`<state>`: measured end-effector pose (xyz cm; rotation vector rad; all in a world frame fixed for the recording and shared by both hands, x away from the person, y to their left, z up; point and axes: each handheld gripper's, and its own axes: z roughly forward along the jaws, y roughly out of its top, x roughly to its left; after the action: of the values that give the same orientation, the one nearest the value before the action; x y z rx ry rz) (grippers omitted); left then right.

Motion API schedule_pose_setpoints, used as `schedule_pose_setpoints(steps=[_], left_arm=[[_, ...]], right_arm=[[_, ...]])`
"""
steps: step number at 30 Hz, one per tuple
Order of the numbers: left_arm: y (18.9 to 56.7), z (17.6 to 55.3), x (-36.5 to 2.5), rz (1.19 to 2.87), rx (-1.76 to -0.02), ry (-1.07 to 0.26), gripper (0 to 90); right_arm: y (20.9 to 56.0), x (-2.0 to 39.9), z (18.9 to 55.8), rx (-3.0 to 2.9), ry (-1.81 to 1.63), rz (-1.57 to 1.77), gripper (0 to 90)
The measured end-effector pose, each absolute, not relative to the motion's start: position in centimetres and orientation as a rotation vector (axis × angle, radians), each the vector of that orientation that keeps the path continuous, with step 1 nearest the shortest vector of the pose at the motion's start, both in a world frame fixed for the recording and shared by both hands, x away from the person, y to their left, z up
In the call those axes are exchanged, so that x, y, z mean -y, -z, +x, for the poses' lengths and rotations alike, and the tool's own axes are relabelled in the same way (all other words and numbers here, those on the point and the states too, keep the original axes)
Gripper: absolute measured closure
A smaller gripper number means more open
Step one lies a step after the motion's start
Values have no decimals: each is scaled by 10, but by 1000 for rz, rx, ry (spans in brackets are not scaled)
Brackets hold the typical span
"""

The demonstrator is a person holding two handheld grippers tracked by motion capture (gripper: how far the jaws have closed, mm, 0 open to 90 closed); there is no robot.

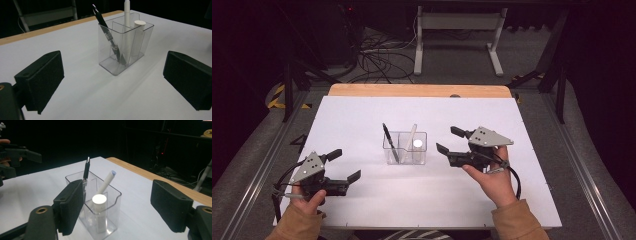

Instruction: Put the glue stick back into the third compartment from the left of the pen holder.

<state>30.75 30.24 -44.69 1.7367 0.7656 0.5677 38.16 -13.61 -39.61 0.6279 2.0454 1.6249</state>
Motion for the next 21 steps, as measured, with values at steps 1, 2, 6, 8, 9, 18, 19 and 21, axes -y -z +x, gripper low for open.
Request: schedule_pose_setpoints(steps=[1, 2, 6, 8, 9, 18, 19, 21], left_arm=[[447, 307, -302, 1736, -765, -568, 39], [447, 307, -302, 1741, -764, -569, 39], [447, 306, -303, 1752, -758, -595, 39], [447, 306, -304, 1754, -761, -593, 39], [447, 306, -304, 1756, -757, -597, 39], [447, 305, -305, 1763, -748, -608, 39], [448, 305, -305, 1764, -748, -609, 39], [448, 304, -305, 1762, -749, -607, 39]], right_arm=[[397, 139, 381, -2045, -1624, 632, 268], [399, 142, 380, -2049, -1620, 638, 267], [405, 153, 378, -2047, -1605, 660, 267], [409, 158, 377, -2053, -1593, 663, 267], [411, 161, 376, -2057, -1591, 663, 267], [430, 182, 369, -2052, -1563, 671, 270], [433, 185, 368, -2054, -1561, 679, 270], [441, 191, 366, -2055, -1551, 692, 272]])
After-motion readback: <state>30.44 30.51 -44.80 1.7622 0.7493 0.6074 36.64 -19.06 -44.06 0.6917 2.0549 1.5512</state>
